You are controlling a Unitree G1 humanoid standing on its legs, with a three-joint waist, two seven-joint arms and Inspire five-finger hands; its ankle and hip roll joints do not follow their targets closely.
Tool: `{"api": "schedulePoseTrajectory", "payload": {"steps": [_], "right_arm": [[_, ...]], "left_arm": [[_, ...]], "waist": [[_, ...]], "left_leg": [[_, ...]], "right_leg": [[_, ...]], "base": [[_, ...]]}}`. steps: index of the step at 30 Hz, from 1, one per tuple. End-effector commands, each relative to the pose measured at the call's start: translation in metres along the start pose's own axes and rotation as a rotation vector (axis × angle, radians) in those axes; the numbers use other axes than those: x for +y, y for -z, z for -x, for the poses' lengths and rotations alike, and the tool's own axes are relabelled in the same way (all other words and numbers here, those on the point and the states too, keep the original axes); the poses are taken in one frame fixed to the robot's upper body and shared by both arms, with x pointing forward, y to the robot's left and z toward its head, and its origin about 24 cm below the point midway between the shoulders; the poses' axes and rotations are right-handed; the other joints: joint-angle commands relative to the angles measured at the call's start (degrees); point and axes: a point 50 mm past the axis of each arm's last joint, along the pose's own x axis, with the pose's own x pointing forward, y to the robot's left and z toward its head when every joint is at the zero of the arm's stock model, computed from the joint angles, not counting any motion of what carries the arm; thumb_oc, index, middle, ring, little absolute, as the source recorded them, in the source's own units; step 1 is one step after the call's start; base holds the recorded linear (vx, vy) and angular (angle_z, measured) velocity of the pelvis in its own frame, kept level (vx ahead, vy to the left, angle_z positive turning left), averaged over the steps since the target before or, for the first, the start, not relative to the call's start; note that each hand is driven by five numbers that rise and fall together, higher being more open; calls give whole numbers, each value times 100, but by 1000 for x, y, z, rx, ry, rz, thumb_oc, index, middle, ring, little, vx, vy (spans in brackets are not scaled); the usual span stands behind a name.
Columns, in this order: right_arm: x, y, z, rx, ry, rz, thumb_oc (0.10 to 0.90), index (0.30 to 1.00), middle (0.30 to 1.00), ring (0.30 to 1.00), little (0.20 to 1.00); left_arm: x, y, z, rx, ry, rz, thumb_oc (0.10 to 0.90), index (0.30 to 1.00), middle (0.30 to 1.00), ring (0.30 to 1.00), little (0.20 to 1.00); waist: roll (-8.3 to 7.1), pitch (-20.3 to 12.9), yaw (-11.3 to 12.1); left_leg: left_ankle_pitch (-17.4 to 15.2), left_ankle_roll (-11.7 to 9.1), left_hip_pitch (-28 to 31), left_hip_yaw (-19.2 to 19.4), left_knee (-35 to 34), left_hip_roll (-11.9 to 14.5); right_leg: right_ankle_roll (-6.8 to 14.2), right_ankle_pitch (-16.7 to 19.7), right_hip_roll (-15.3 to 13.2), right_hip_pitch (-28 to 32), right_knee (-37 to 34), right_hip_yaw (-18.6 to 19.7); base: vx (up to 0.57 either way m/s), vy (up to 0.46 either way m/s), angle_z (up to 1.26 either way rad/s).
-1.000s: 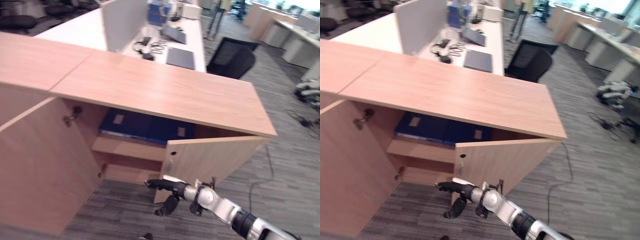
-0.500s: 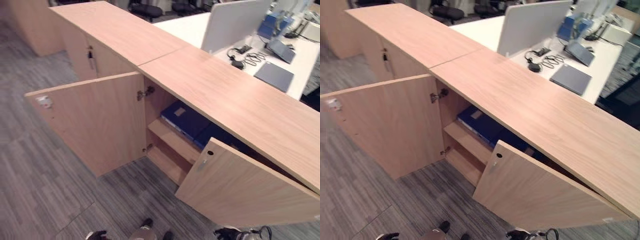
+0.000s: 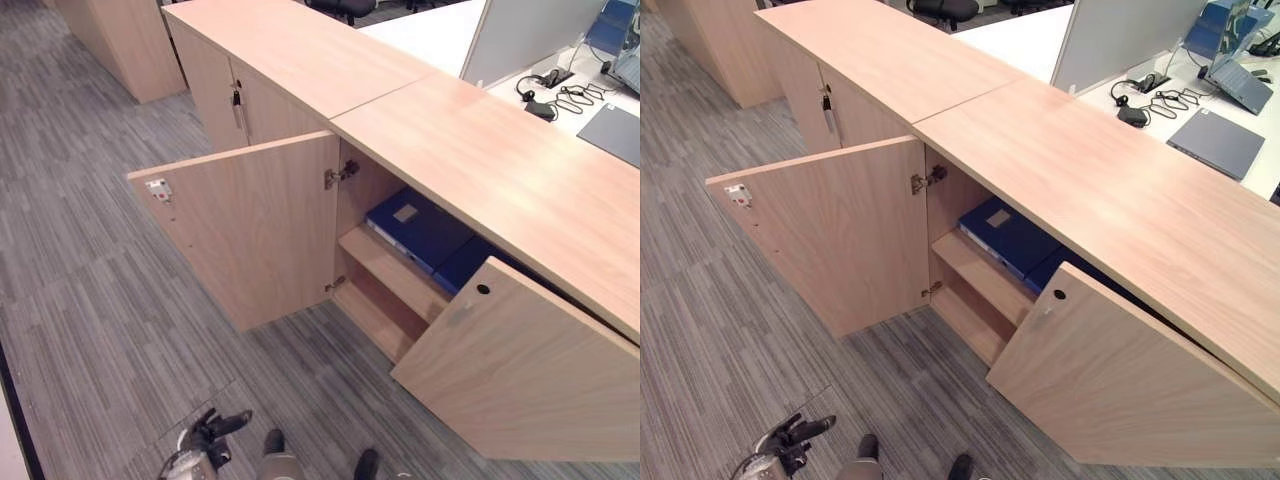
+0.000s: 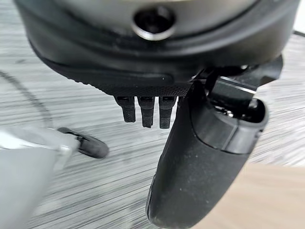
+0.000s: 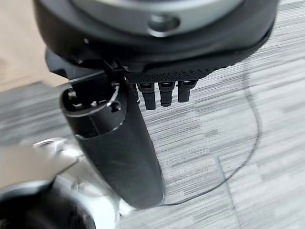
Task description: Put the empty folder in the office cabinet
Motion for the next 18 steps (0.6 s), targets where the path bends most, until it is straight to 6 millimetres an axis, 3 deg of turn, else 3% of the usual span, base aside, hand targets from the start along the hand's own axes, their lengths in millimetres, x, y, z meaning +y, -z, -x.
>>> {"api": "schedulePoseTrajectory", "payload": {"steps": [1, 2, 3, 5, 6, 8, 10, 18], "right_arm": [[-17, 9, 2, 24, 64, -59, 800, 900, 900, 900, 900], [-17, 9, 2, 24, 64, -59, 800, 900, 900, 900, 900], [-22, 13, 3, 28, 75, -100, 800, 900, 900, 900, 900], [-25, 15, 4, 30, 88, -148, 800, 900, 900, 900, 900], [-25, 14, 4, 29, 88, -149, 800, 900, 900, 900, 900], [-25, 8, 3, 12, 83, -197, 800, 900, 900, 900, 900], [-22, 3, 2, 4, 66, -184, 800, 900, 900, 900, 900], [-6, -13, 0, -35, -11, -98, 800, 900, 900, 900, 900]], "left_arm": [[33, -84, -1, -284, -89, -95, 800, 900, 900, 900, 900], [33, -84, -1, -284, -89, -95, 800, 900, 900, 900, 900], [41, -109, 2, -350, -116, -151, 800, 900, 900, 900, 900], [45, -132, 5, -406, -135, -197, 800, 900, 900, 900, 900], [45, -132, 5, -407, -135, -197, 800, 900, 900, 900, 900], [50, -179, 18, -545, -169, -265, 800, 900, 900, 900, 900], [57, -207, 28, -620, -209, -263, 800, 900, 900, 900, 900], [86, -280, 61, -735, -366, -346, 800, 900, 900, 900, 900]], "waist": [[-21, -447, 22], [-21, -447, 22], [93, -507, -45], [127, -557, -105], [124, -568, -109], [58, -546, -116], [11, -544, -132], [-301, -644, -190]], "left_leg": [[458, -50, -70, -256, -663, -8], [458, -50, -70, -256, -663, -8], [288, -57, -33, -263, -697, -83], [188, -33, -28, -172, -697, -266], [197, -28, -48, -177, -697, -273], [-60, 161, -4, 32, -636, -634], [-201, 318, -12, 195, -615, -857], [-538, 584, 160, 837, -697, -1331]], "right_leg": [[608, -493, -153, 41, 57, 715], [608, -493, -153, 41, 57, 715], [718, -396, -270, 25, 6, 706], [875, -247, -528, -44, -42, 739], [878, -238, -534, -60, -44, 735], [1064, -3, -988, -130, 23, 845], [1183, 245, -1249, -298, 53, 959], [1541, 1143, -1656, -733, -113, 1093]], "base": [[59, 204, 38], [97, 382, 32], [95, 435, 35], [97, 469, 25], [96, 493, 12], [93, 559, 9], [37, 428, -13], [17, 246, -48]]}}
